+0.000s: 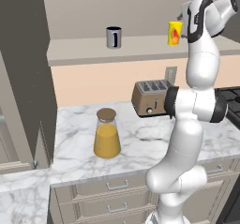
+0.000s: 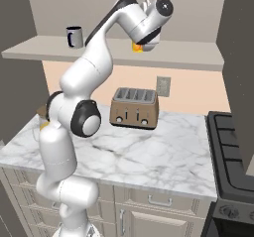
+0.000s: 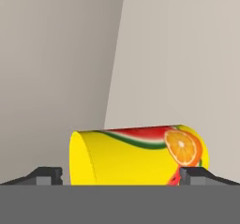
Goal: There is a tray on the dining counter. Grab the cup, mug, and pitcher and place them on the tray. The pitcher may be placed next to the tray if it cannot fit the tray.
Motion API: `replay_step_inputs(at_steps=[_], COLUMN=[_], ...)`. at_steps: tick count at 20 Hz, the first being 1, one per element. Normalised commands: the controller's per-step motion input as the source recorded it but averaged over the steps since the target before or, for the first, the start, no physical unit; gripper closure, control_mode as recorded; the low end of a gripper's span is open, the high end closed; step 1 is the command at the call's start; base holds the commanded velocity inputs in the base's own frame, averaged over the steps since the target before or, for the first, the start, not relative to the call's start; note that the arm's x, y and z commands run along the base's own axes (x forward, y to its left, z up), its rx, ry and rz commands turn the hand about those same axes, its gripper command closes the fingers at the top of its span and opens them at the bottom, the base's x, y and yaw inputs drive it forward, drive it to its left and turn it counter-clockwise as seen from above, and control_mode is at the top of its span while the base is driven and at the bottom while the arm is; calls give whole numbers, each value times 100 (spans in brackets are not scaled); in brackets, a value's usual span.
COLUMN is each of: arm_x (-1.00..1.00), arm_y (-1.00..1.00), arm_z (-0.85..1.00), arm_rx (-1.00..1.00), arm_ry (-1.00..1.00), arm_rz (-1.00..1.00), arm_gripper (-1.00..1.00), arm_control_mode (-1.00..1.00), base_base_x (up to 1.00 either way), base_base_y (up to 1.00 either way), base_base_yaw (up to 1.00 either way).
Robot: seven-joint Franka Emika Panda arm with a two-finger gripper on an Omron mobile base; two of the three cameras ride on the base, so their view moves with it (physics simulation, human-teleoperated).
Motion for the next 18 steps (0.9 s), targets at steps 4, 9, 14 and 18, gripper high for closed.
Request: replay_step_inputs(at_steps=[4, 9, 14, 18], arm_x=[14, 13, 4, 0], arm_y=[0, 0, 0, 0], arm_z=[0, 0, 0, 0], arm_rx=[0, 0, 0, 0], arm_ry=[0, 0, 2, 4], arm_rz=[0, 0, 0, 0], arm_gripper=[-100, -100, -100, -100], arm_control_mode=[-100, -100, -100, -100], base_base_x=[0, 0, 0, 0], base_base_y=[0, 0, 0, 0], base_base_yaw=[0, 0, 0, 0])
